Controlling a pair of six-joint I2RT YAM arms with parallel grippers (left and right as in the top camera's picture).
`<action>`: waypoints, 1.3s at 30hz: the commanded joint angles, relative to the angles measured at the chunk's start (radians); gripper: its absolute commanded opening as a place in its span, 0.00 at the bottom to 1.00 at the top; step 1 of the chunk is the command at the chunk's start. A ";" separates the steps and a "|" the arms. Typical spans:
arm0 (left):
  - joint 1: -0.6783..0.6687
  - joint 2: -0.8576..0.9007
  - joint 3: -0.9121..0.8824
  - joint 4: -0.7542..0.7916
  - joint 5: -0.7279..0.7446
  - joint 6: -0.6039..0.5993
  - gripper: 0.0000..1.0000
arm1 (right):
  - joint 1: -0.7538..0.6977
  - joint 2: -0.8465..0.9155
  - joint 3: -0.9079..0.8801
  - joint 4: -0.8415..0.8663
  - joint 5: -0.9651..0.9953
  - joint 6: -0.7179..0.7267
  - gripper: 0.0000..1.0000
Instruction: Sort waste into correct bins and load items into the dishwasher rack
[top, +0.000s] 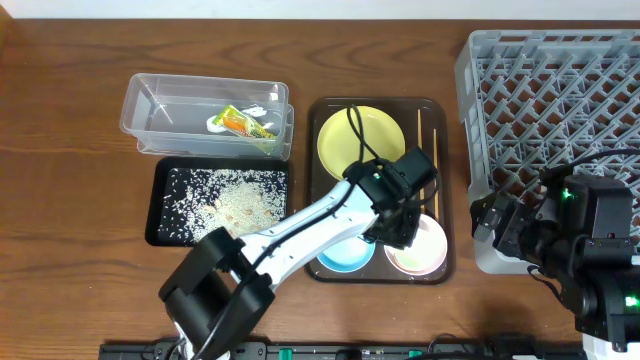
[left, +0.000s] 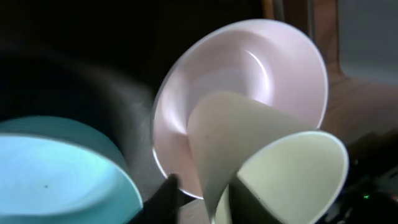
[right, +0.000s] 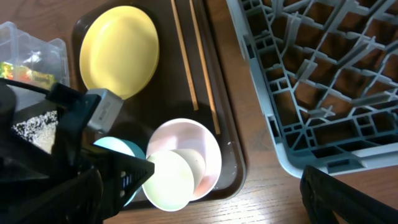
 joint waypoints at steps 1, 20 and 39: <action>-0.002 0.010 -0.003 0.002 -0.010 -0.004 0.11 | -0.014 -0.003 0.014 -0.001 0.012 0.015 0.99; 0.517 -0.351 0.005 -0.092 0.811 0.344 0.06 | -0.014 -0.003 0.014 0.141 -0.290 -0.255 0.99; 0.631 -0.357 0.004 -0.184 1.219 0.515 0.06 | 0.125 0.134 0.014 0.509 -1.095 -0.487 0.89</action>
